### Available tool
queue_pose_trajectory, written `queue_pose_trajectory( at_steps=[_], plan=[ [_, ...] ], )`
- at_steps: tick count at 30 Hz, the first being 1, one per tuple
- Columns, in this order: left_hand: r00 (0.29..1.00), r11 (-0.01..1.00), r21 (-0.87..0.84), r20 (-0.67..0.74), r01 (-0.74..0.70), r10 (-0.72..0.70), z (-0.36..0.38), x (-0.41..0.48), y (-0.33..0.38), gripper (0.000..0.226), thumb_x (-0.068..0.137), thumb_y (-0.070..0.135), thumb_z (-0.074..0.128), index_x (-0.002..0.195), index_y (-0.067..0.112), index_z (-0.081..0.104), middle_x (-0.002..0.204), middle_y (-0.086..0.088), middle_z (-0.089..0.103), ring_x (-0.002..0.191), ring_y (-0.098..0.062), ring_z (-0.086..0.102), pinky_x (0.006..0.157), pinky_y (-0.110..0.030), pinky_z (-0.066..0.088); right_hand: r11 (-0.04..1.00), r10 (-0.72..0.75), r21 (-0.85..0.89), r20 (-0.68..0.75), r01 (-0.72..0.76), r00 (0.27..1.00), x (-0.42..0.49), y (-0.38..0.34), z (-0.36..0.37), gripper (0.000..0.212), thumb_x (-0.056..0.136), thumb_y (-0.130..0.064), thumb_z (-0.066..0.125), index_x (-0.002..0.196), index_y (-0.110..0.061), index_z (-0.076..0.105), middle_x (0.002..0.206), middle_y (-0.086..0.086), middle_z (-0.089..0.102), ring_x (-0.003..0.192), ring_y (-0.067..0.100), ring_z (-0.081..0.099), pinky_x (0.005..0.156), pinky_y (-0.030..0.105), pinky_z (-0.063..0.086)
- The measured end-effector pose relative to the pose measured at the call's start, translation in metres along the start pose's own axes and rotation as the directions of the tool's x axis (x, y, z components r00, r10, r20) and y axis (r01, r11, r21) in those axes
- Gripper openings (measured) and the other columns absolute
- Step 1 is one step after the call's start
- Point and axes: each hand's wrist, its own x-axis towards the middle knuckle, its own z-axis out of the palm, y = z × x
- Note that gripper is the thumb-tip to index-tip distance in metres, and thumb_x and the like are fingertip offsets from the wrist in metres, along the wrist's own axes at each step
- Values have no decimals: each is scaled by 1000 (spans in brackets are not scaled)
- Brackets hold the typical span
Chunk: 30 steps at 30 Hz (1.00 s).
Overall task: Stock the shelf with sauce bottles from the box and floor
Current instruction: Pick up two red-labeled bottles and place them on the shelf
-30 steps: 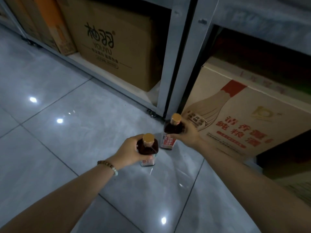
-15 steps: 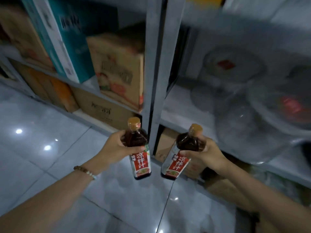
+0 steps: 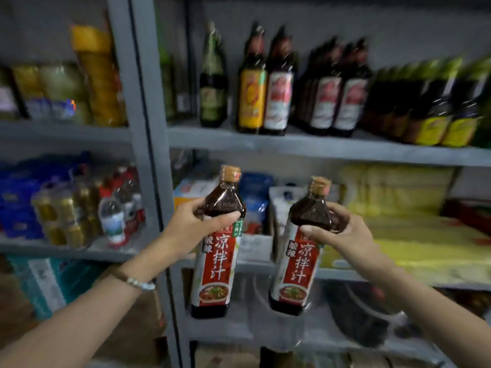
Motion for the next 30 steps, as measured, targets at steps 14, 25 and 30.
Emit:
queue_pose_trajectory(
  at_steps=[14, 25, 30],
  plan=[
    [961, 970, -117, 153, -213, 230, 218, 80, 175, 38, 52, 58, 79, 79, 32, 72, 81, 2, 75, 72, -13, 72, 55, -14, 51, 966, -258, -108, -298, 236, 919, -4, -146, -242, 47, 63, -39, 80, 103, -16, 68, 91, -4, 75, 83, 9, 72, 61, 11, 51],
    [980, 977, -103, 41, -187, 192, 345, 154, 221, 63, 49, 61, 73, 92, 16, 65, 78, 2, 75, 70, -14, 72, 54, -17, 51, 956, -285, -8, -264, 294, 921, 58, -142, -394, 48, 58, -39, 82, 101, -22, 68, 94, 2, 75, 84, 18, 73, 63, 23, 56],
    [980, 977, -82, -37, -199, 197, 347, 197, 232, 67, 47, 62, 74, 93, 13, 66, 77, 1, 75, 69, -14, 72, 59, -21, 50, 938, -326, 34, -257, 346, 910, 94, -136, -409, 50, 54, -41, 81, 99, -23, 67, 93, 0, 75, 84, 15, 72, 63, 21, 55]
  ],
)
